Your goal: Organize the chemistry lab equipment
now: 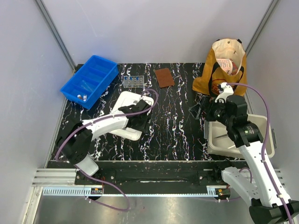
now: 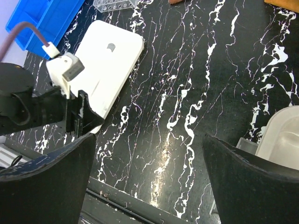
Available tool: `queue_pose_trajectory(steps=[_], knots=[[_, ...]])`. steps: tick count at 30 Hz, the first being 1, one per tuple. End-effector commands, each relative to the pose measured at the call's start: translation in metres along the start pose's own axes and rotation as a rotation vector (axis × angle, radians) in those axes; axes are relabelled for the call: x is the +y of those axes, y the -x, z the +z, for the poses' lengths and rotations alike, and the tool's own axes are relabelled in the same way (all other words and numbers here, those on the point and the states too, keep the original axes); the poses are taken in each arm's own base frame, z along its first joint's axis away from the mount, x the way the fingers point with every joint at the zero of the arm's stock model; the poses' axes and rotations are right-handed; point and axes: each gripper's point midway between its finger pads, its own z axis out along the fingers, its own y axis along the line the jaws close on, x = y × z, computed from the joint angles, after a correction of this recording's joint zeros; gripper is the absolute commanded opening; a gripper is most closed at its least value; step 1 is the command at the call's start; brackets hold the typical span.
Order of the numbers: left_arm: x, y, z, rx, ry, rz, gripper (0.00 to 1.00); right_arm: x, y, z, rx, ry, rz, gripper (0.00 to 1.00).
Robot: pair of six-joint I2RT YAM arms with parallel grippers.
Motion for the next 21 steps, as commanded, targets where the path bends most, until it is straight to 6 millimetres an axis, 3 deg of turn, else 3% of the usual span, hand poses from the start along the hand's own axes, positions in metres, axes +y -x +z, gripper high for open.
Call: queue_pose_trajectory(steps=[1, 11, 14, 17, 21], knots=[[-0.001, -0.003, 0.016, -0.034, 0.064, -0.006, 0.58, 0.011, 0.005, -0.006, -0.051, 0.066, -0.036, 1.00], [-0.015, -0.022, 0.027, -0.028, 0.064, 0.040, 0.26, 0.019, 0.003, -0.012, -0.069, 0.111, -0.026, 1.00], [-0.016, -0.024, 0.026, -0.020, 0.072, 0.033, 0.00, 0.023, 0.006, -0.009, -0.062, 0.128, -0.028, 1.00], [-0.030, -0.028, 0.007, -0.002, 0.002, 0.028, 0.00, 0.037, 0.012, -0.007, -0.050, 0.198, -0.041, 1.00], [-0.054, -0.012, -0.048, -0.085, -0.188, 0.003, 0.00, 0.065, 0.030, -0.013, -0.084, 0.333, -0.078, 1.00]])
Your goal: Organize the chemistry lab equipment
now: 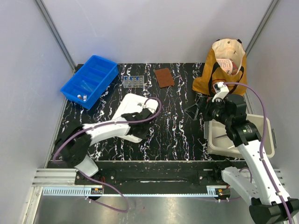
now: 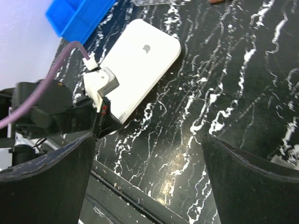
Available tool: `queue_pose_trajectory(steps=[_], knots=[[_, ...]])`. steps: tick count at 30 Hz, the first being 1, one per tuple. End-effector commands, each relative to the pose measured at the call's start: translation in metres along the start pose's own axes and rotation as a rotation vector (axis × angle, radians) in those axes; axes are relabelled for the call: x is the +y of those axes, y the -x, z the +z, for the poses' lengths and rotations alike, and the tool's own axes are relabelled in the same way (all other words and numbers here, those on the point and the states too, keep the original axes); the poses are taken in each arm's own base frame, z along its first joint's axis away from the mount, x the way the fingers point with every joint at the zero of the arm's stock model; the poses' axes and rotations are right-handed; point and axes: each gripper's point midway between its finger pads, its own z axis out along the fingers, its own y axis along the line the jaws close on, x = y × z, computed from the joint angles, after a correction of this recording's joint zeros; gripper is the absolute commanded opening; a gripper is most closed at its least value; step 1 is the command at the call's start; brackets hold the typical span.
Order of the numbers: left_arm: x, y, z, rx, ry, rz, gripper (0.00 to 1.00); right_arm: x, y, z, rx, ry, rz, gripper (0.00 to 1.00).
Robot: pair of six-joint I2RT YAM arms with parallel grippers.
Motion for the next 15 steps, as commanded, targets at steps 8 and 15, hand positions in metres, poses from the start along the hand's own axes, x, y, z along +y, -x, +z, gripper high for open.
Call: queue_pose_trajectory(steps=[8, 15], knots=[[-0.047, 0.012, -0.131, -0.187, -0.456, -0.031, 0.00, 0.089, 0.051, -0.018, -0.243, 0.484, -0.262, 0.88], [-0.045, -0.008, -0.139, -0.206, -0.527, -0.030, 0.00, 0.089, 0.024, 0.002, -0.201, 0.554, -0.435, 0.89]])
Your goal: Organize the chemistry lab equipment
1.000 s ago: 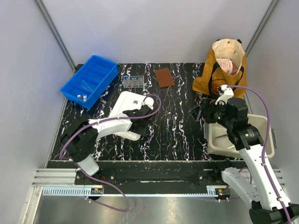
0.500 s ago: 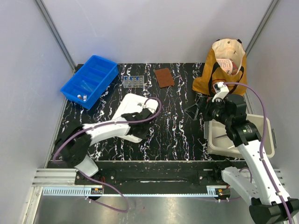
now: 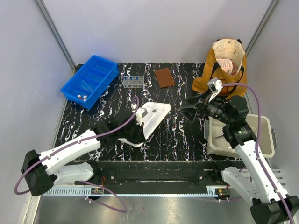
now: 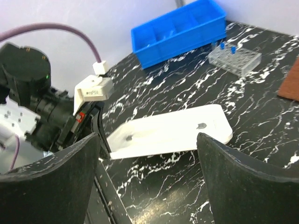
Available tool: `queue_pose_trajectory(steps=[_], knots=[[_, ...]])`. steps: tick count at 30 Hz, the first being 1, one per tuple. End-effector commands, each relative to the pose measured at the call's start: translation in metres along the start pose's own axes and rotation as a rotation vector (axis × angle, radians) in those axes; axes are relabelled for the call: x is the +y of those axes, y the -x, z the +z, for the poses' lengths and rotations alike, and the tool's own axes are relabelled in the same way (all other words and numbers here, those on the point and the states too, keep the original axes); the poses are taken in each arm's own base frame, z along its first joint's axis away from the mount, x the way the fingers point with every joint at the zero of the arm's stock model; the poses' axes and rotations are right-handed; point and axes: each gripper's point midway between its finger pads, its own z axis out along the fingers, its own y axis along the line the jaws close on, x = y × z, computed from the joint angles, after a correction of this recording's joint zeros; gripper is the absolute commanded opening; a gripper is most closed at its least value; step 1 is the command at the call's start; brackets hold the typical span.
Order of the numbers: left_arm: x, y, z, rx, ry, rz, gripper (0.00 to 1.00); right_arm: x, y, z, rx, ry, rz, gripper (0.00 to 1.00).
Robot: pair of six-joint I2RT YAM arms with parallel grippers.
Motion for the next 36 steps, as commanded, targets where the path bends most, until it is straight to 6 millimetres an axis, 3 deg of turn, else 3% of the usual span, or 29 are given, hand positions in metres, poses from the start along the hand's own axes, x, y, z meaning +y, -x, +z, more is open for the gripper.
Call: queue_pose_trajectory(steps=[1, 4, 8, 18, 24, 28, 36], knots=[[-0.011, -0.008, -0.011, -0.015, -0.085, -0.007, 0.00, 0.017, -0.015, 0.011, 0.040, 0.150, -0.191, 0.88], [-0.017, -0.009, -0.017, -0.023, -0.124, 0.003, 0.00, 0.026, -0.039, 0.020, 0.110, 0.195, -0.321, 0.85], [-0.013, -0.012, -0.022, -0.032, -0.113, 0.024, 0.00, 0.040, -0.070, 0.029, 0.154, 0.219, -0.453, 0.89], [-0.028, -0.014, -0.031, -0.038, -0.204, 0.022, 0.00, 0.068, -0.145, 0.065, 0.303, 0.298, -0.779, 0.94], [-0.024, -0.012, -0.036, -0.059, -0.186, 0.036, 0.00, 0.075, -0.169, 0.083, 0.364, 0.292, -0.973, 0.97], [-0.025, -0.013, -0.039, -0.067, -0.192, 0.036, 0.00, 0.078, -0.173, 0.097, 0.346, 0.290, -1.046, 0.97], [-0.021, -0.016, -0.041, -0.054, -0.170, 0.032, 0.00, 0.066, -0.186, 0.126, 0.390, 0.268, -1.274, 0.95]])
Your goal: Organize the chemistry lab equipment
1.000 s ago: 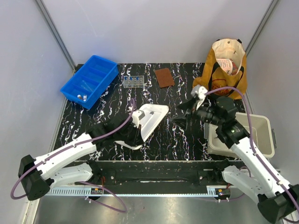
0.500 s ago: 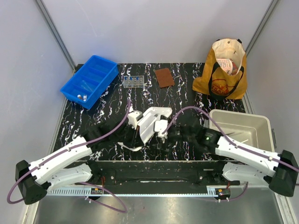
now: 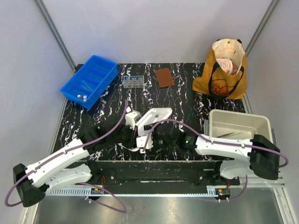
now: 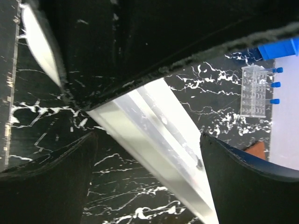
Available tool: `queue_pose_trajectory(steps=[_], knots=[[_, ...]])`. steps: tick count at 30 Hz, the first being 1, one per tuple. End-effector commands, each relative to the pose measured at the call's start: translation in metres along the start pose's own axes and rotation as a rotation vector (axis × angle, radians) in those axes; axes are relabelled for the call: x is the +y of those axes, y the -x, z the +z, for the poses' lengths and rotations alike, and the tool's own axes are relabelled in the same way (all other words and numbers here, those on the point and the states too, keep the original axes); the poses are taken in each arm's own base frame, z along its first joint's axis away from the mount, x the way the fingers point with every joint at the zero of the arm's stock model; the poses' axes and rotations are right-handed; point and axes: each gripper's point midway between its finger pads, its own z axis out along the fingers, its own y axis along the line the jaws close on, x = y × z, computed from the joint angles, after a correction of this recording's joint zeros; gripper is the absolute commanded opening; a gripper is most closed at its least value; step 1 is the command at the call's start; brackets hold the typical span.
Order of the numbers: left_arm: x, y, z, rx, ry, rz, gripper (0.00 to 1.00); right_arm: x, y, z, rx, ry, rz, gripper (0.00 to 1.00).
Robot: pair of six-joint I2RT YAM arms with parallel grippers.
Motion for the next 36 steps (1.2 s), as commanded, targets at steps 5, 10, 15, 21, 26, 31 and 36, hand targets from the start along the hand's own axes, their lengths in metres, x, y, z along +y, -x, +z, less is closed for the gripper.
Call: queue_pose_trajectory(steps=[5, 10, 15, 21, 26, 31, 36], knots=[[-0.004, 0.013, -0.011, -0.055, 0.008, 0.004, 0.00, -0.047, 0.028, 0.012, -0.042, -0.157, -0.168, 0.51], [0.006, 0.037, -0.026, -0.132, 0.121, -0.006, 0.00, -0.049, 0.033, 0.017, -0.065, -0.172, -0.131, 0.22], [0.008, 0.089, -0.062, -0.267, 0.261, 0.026, 0.45, -0.056, 0.039, 0.008, -0.124, -0.249, -0.047, 0.10], [0.004, 0.146, -0.091, -0.369, 0.373, 0.051, 0.73, -0.048, 0.051, 0.008, -0.193, -0.214, 0.182, 0.00], [0.025, 0.168, -0.099, -0.381, 0.441, -0.016, 0.73, -0.043, 0.055, 0.003, -0.236, -0.234, 0.539, 0.00], [0.056, 0.196, -0.131, -0.490, 0.465, -0.121, 0.74, -0.045, 0.050, 0.003, -0.186, -0.257, 0.735, 0.00], [0.069, 0.192, -0.132, -0.525, 0.397, -0.175, 0.74, -0.086, 0.066, -0.031, -0.259, -0.423, 0.918, 0.00]])
